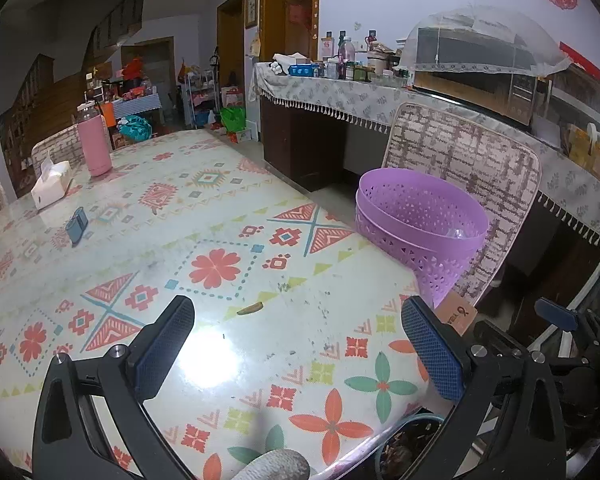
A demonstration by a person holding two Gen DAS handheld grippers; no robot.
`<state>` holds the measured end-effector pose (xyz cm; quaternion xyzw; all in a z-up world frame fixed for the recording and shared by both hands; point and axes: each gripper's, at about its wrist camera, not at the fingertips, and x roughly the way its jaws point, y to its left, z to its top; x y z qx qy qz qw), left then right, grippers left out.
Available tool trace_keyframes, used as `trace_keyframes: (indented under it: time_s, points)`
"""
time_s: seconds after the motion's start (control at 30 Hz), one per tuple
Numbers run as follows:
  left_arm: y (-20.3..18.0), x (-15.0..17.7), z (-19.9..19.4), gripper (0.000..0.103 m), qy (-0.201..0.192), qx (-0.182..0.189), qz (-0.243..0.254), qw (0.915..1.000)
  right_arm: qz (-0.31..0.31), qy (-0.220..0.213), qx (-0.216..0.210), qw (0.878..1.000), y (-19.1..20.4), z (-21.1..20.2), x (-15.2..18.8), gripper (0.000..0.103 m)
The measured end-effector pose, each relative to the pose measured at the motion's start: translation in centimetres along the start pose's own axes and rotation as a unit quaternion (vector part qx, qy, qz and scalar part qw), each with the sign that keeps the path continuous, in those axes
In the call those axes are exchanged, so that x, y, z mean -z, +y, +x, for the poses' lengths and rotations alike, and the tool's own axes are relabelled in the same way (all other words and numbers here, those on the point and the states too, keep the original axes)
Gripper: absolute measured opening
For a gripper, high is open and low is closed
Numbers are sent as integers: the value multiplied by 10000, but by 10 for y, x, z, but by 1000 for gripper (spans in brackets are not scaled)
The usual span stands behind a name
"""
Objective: Collect trash
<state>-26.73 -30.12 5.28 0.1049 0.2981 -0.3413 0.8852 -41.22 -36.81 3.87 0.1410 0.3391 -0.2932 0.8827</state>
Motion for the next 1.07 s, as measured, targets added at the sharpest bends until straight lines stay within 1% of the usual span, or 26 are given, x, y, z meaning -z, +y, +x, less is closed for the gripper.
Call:
trace_keyframes:
  time_s: [0.87,1.07]
  points:
    - [-9,6,15,103,311,156,74,9994,28,136,-59,9999,-1,9,6,103]
    - [-12,8,20,103,488,366,57,9981,50,170,-75,9998,-2,11,7,103]
